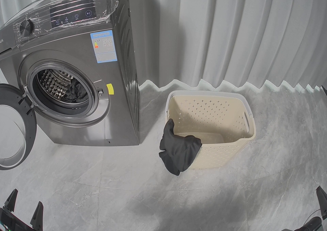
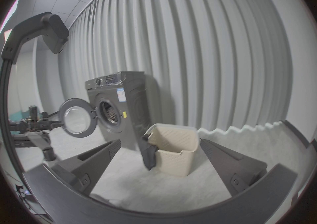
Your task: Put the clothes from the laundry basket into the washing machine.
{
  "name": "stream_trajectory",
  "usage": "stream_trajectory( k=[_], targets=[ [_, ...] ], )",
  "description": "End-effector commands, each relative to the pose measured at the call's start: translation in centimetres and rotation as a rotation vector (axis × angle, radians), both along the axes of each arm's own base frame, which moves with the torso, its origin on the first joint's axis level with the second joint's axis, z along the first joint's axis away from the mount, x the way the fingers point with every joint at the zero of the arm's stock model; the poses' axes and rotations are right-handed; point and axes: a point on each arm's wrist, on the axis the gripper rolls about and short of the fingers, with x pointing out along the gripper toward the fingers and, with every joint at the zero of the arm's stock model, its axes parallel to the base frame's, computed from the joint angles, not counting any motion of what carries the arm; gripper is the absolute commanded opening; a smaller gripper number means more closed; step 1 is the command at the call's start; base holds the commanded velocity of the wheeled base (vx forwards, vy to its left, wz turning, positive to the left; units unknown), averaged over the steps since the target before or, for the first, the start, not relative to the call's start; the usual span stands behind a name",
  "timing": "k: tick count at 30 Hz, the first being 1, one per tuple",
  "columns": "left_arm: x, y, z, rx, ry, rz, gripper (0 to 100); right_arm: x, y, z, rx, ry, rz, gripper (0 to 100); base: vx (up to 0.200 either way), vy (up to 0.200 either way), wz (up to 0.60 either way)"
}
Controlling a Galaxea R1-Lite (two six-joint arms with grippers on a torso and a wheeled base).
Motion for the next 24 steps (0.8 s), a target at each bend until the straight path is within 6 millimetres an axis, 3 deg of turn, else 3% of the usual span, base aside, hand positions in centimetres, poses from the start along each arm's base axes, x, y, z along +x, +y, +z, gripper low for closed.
stream_trajectory(
  k=[1, 9, 11, 12, 20, 24],
  targets=[
    [0.0, 0.0, -0.4, -0.001, -0.001, 0.0, 100, 5.0, 0.5, 1.4, -0.011, 0.332, 0.189, 100, 0.2, 0.0, 0.0],
    [0.0, 0.0, -0.4, -0.001, -0.001, 0.0, 100, 11.3, 1.0, 1.3, -0.052, 0.476, 0.241, 100, 0.025, 0.0, 0.0],
    [0.0, 0.0, -0.4, -0.001, -0.001, 0.0, 100, 11.5, 1.1, 1.3, -0.047, 0.481, 0.243, 100, 0.0, 0.0, 0.0],
    [0.0, 0.0, -0.4, -0.001, -0.001, -0.001, 100, 13.4, 1.5, 1.1, -0.003, 0.53, 0.263, 100, 0.0, 0.2, 0.0],
    [0.0, 0.0, -0.4, -0.001, -0.001, 0.0, 100, 18.5, 3.6, -0.7, -0.003, 0.623, 0.292, 100, 0.0, 0.2, 0.0],
    [0.0, 0.0, -0.4, 0.002, -0.001, 0.0, 100, 21.0, 5.3, -2.0, -0.03, 0.642, 0.293, 100, 0.0, 0.0, 0.0]
  ],
)
